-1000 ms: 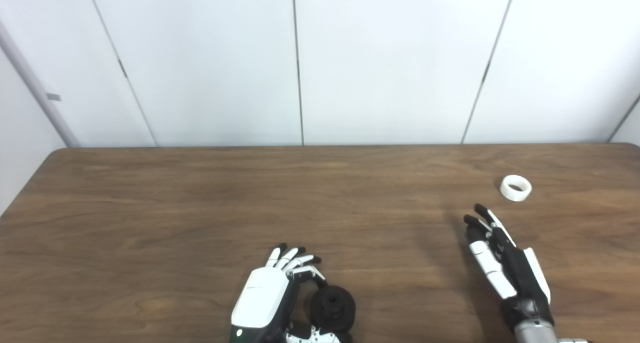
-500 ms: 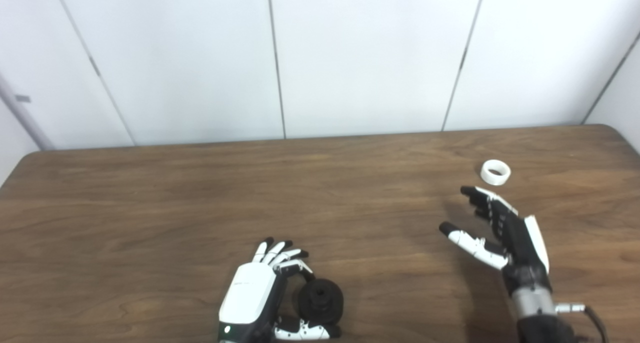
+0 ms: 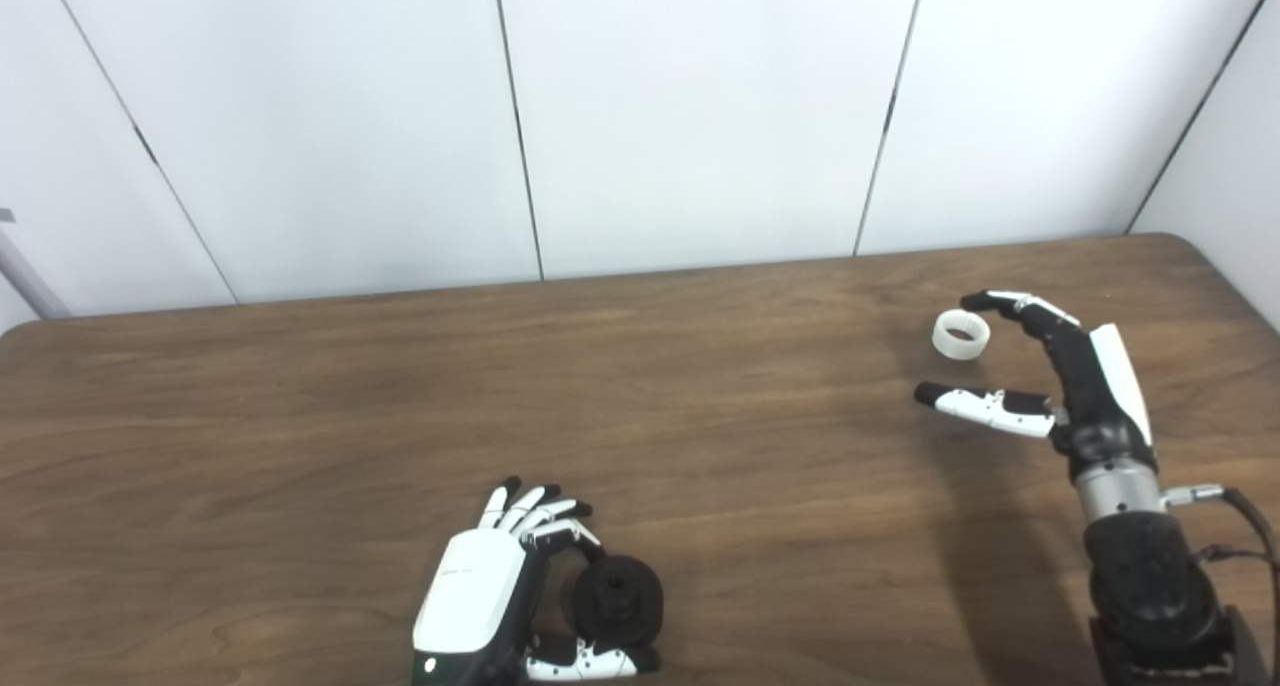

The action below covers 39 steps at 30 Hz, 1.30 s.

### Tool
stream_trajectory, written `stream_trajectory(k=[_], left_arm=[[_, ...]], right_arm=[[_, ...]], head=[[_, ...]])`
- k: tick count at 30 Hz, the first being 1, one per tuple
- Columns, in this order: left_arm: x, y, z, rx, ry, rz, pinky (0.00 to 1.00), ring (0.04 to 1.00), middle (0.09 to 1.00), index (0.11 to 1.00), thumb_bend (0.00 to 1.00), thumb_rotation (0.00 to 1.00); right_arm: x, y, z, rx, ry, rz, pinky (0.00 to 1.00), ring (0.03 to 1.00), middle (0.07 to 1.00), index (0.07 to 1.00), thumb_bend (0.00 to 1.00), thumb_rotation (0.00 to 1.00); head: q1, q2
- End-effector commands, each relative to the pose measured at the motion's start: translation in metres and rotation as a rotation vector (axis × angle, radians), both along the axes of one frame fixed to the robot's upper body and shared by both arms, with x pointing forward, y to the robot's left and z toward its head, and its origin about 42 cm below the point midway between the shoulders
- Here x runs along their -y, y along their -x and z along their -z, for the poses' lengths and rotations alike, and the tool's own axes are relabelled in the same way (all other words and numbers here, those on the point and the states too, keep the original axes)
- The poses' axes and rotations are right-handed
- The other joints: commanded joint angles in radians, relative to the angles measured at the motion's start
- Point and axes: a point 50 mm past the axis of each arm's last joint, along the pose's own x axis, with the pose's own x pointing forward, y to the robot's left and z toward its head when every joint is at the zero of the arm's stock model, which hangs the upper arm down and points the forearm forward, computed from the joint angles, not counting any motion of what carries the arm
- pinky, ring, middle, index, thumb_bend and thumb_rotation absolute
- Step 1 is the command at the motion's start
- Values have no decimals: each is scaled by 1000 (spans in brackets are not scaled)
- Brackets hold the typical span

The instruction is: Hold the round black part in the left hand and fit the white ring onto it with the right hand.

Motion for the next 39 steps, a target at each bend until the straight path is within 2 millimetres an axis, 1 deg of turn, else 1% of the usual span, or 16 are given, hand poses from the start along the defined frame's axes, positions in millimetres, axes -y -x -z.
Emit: stream_trajectory(k=[1,3,8,10,13,18,23,26,31,35,39], left_arm=[[-12,2,12,-23,-28,-11,1000,897,790,485,523,51],[-12,2,12,-30,-29,-13,1000,898,789,485,523,51],[-12,2,12,-29,-27,-11,1000,891,781,484,523,51],[-12,2,12,-33,-25,-13,1000,891,781,484,523,51],[-12,4,12,-37,-31,-13,1000,891,780,484,523,51],[-12,4,13,-33,-38,-13,1000,885,777,484,523,51],[-13,6,12,-38,-39,-10,1000,890,779,484,523,51],[-13,6,12,-37,-40,-9,1000,888,777,484,523,51],[-13,6,12,-40,-43,-11,1000,890,777,484,523,51],[-12,7,12,-41,-43,-12,1000,889,777,484,523,51],[-11,8,12,-43,-40,-12,1000,887,776,484,523,51]], right_arm=[[8,-13,-23,42,64,9,886,869,831,709,804,218],[14,-21,-26,27,90,18,841,871,843,714,818,208],[27,-41,-31,-14,170,35,882,897,852,725,840,199],[33,-50,-31,-36,203,36,904,910,862,731,844,196],[41,-63,-30,-55,238,36,901,921,859,735,843,199],[49,-85,-26,-108,269,61,904,949,909,746,881,238],[52,-104,-28,-166,273,73,914,974,941,754,887,241],[54,-112,-29,-188,271,71,909,997,957,747,891,241],[58,-126,-30,-234,276,73,909,1000,979,728,903,255],[61,-131,-32,-272,292,80,874,1000,982,721,898,267],[62,-136,-32,-298,290,92,878,1000,980,709,908,269]], head=[[0,1],[-7,0],[-7,0],[-5,-12],[-4,-16],[-7,-16],[-11,-16],[-12,-16],[-12,-16],[-10,-15],[-8,-16]])
